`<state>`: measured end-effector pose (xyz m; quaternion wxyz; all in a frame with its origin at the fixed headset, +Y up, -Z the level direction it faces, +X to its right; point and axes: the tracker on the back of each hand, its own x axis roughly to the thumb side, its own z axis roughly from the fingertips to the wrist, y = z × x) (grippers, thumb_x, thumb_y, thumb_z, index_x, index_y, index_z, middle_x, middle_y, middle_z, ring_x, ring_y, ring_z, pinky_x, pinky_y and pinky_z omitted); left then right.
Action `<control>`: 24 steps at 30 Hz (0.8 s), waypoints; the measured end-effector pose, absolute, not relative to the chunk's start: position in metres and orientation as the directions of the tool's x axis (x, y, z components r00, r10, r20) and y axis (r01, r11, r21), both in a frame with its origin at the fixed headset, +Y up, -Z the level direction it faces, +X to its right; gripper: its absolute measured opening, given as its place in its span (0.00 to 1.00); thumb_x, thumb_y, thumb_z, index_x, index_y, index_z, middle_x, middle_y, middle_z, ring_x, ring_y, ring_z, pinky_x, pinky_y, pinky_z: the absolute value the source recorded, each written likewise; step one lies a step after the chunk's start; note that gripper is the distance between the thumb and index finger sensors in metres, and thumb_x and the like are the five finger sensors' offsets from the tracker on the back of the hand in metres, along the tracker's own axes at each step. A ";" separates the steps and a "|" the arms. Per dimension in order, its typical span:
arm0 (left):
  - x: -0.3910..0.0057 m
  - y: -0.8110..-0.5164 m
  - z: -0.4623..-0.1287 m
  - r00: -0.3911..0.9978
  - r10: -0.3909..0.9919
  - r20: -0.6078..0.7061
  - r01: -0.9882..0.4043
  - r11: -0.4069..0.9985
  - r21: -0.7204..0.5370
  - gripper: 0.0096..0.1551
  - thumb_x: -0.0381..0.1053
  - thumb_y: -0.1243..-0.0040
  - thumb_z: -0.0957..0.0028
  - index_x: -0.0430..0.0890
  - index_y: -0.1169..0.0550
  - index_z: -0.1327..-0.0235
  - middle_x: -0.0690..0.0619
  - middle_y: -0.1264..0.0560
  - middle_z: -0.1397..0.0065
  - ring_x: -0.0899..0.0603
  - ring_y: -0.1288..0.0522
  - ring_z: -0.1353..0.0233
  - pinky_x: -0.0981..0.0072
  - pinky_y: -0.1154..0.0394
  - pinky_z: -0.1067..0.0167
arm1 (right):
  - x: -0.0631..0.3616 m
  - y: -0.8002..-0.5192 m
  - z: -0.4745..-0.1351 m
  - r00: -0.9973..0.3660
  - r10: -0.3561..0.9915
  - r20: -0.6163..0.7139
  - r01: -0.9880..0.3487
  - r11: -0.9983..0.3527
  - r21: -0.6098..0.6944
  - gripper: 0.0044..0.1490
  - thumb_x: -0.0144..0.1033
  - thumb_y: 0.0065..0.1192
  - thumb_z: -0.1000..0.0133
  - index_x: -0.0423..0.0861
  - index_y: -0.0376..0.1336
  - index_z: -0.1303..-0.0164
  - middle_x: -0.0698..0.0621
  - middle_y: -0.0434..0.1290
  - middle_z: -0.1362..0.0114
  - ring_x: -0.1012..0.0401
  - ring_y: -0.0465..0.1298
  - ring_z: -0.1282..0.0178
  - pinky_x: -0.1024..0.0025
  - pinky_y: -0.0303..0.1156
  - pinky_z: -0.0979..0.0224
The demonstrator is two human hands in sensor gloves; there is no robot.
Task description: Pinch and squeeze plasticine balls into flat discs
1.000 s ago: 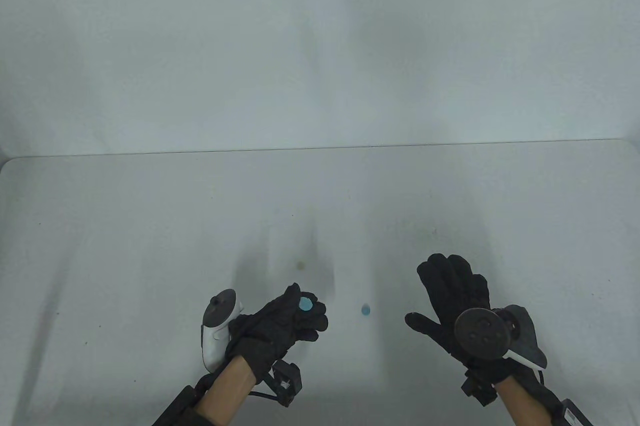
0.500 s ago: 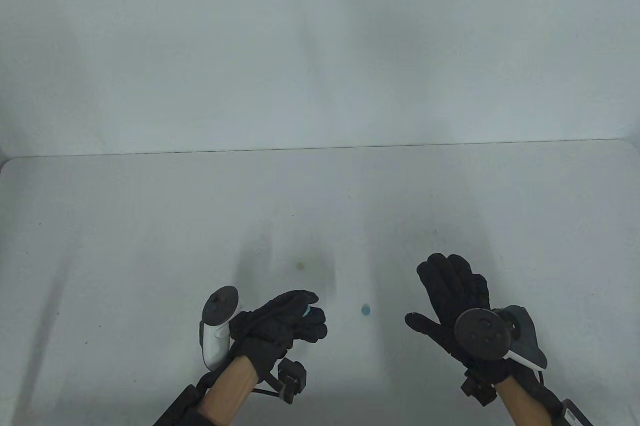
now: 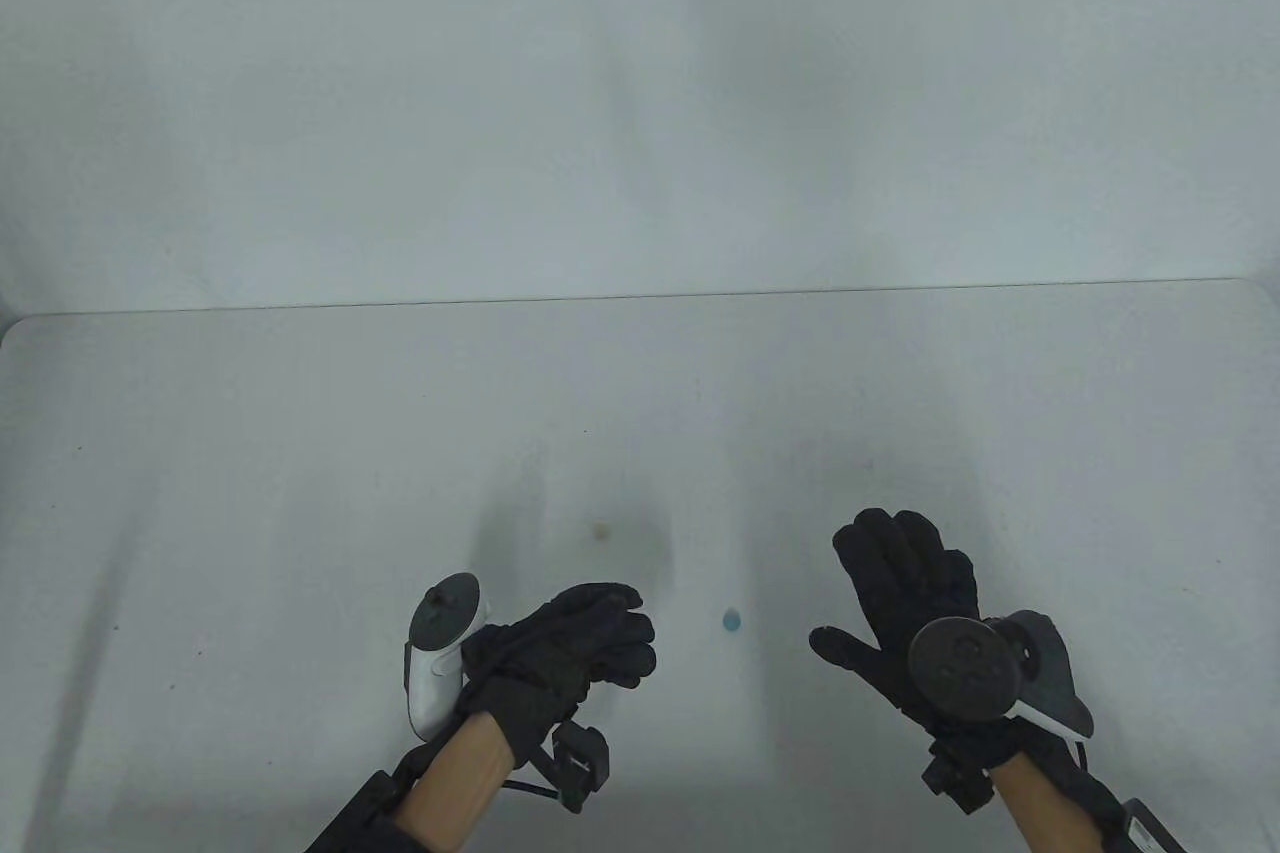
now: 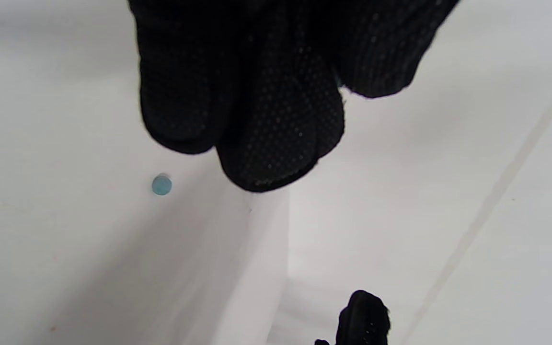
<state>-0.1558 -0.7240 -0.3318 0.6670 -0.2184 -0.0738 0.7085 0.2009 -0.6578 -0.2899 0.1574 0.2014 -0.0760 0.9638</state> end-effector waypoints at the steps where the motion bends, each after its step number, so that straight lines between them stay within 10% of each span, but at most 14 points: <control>1: -0.156 -0.722 -0.331 -0.002 0.981 -0.194 -0.921 -0.077 -0.383 0.32 0.49 0.40 0.44 0.37 0.29 0.29 0.51 0.16 0.45 0.51 0.10 0.52 0.63 0.14 0.46 | 0.201 -0.658 -0.290 -0.868 0.275 0.413 -0.336 -0.938 -0.082 0.56 0.71 0.39 0.41 0.43 0.42 0.12 0.40 0.43 0.08 0.34 0.45 0.12 0.25 0.48 0.23; 11: -0.148 -0.729 -0.331 -0.139 0.948 -0.287 -0.857 -0.260 -0.444 0.49 0.62 0.51 0.42 0.29 0.42 0.21 0.37 0.30 0.28 0.37 0.22 0.35 0.48 0.27 0.34 | 0.204 -0.657 -0.290 -0.869 0.274 0.412 -0.337 -0.938 -0.086 0.56 0.71 0.38 0.41 0.43 0.42 0.12 0.40 0.43 0.08 0.34 0.45 0.12 0.25 0.48 0.23; 24: -0.151 -0.718 -0.333 0.044 0.983 -0.176 -0.910 -0.033 -0.413 0.22 0.52 0.34 0.50 0.41 0.18 0.48 0.49 0.13 0.53 0.53 0.08 0.59 0.64 0.11 0.53 | 0.205 -0.656 -0.290 -0.869 0.275 0.412 -0.336 -0.938 -0.084 0.56 0.71 0.38 0.41 0.43 0.42 0.12 0.39 0.43 0.09 0.34 0.45 0.12 0.25 0.48 0.23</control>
